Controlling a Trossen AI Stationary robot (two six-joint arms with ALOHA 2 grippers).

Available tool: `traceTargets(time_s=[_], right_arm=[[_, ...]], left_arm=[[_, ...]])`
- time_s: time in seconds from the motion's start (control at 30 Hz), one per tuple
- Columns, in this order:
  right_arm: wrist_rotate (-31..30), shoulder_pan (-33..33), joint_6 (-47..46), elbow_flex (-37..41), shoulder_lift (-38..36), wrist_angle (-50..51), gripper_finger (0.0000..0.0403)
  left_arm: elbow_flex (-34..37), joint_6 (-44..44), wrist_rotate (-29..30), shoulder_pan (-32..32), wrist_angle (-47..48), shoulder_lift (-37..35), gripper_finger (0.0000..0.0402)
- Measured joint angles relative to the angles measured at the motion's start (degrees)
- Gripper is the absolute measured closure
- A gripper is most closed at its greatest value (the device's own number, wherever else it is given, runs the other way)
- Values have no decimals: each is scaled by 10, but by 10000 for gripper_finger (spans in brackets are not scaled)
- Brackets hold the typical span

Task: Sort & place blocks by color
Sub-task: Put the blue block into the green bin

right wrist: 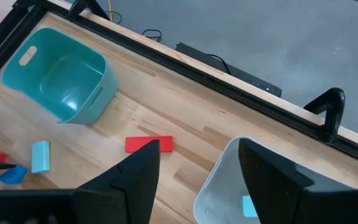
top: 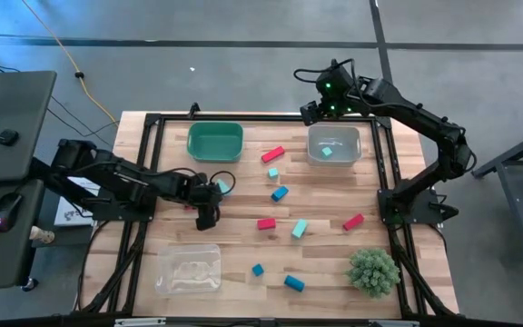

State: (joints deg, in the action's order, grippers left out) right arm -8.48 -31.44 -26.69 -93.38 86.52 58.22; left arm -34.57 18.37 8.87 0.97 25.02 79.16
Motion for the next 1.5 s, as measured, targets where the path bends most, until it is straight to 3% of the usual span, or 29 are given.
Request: traceTargets(time_s=[0.63,1.13,1.5], right_arm=[[0,0,1,0,0,0,194],[0,0,2,0,0,0,194],[0,0,2,0,0,0,194]], left_arm=[[-1,-6,40,0,-25,58,282],[-1,-31,52,1,-30,59,394],[-1,-31,46,2,-38,59,401]])
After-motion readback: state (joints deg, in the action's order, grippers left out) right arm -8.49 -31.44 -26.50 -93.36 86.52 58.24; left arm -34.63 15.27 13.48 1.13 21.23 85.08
